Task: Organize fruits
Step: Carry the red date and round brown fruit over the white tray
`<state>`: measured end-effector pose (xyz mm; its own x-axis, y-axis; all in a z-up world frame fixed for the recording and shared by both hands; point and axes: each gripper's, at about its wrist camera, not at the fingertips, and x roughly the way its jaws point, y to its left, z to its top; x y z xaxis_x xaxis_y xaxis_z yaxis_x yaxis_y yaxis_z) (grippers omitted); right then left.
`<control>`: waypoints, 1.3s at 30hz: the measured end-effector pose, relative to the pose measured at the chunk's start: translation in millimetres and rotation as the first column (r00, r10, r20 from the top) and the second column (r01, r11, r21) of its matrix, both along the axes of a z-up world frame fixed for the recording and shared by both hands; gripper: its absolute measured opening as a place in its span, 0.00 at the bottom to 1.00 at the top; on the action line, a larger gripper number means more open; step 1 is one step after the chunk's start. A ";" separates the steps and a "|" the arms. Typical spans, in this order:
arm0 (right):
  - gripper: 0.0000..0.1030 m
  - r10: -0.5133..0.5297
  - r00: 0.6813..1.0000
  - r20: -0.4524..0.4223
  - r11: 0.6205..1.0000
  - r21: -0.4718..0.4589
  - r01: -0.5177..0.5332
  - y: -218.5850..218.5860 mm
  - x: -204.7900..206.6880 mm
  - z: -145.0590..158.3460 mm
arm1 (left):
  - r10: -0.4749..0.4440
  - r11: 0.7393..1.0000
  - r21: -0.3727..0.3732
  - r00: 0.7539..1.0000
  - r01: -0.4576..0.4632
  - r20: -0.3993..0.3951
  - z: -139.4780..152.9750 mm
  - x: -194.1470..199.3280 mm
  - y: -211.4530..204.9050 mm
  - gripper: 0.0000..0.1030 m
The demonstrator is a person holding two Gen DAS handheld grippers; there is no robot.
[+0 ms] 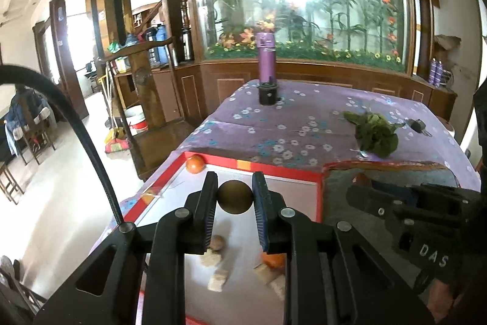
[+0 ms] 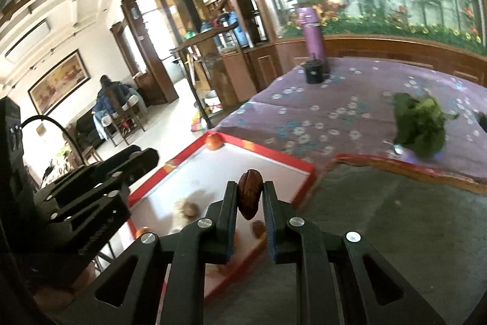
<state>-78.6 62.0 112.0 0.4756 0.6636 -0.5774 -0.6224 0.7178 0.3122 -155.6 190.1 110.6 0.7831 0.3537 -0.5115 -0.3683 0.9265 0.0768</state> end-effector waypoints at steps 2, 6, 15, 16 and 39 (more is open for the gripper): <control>0.16 0.019 1.000 0.001 1.000 -0.005 -0.019 12.3 -7.4 -1.0 | 0.011 1.000 -0.011 1.000 -0.011 0.005 -1.5 -4.4 7.5 0.20; 0.16 0.048 0.999 -0.002 0.999 -0.017 -0.048 28.1 -15.2 -6.9 | 0.030 0.999 -0.020 1.000 -0.030 0.008 -3.3 -9.9 17.8 0.20; 0.16 0.085 0.996 -0.022 0.995 -0.044 -0.086 52.6 -22.2 -19.7 | 0.053 0.998 -0.029 0.999 -0.053 -0.002 -10.9 -16.2 33.4 0.20; 0.16 0.089 0.996 -0.029 0.995 -0.048 -0.090 54.4 -22.3 -21.9 | 0.055 0.998 -0.026 0.998 -0.055 -0.008 -12.5 -16.1 34.4 0.20; 0.17 0.084 0.989 -0.121 0.988 -0.120 -0.099 70.3 -15.3 -67.0 | 0.079 0.997 0.010 0.990 -0.078 -0.119 -45.1 -5.2 40.8 0.20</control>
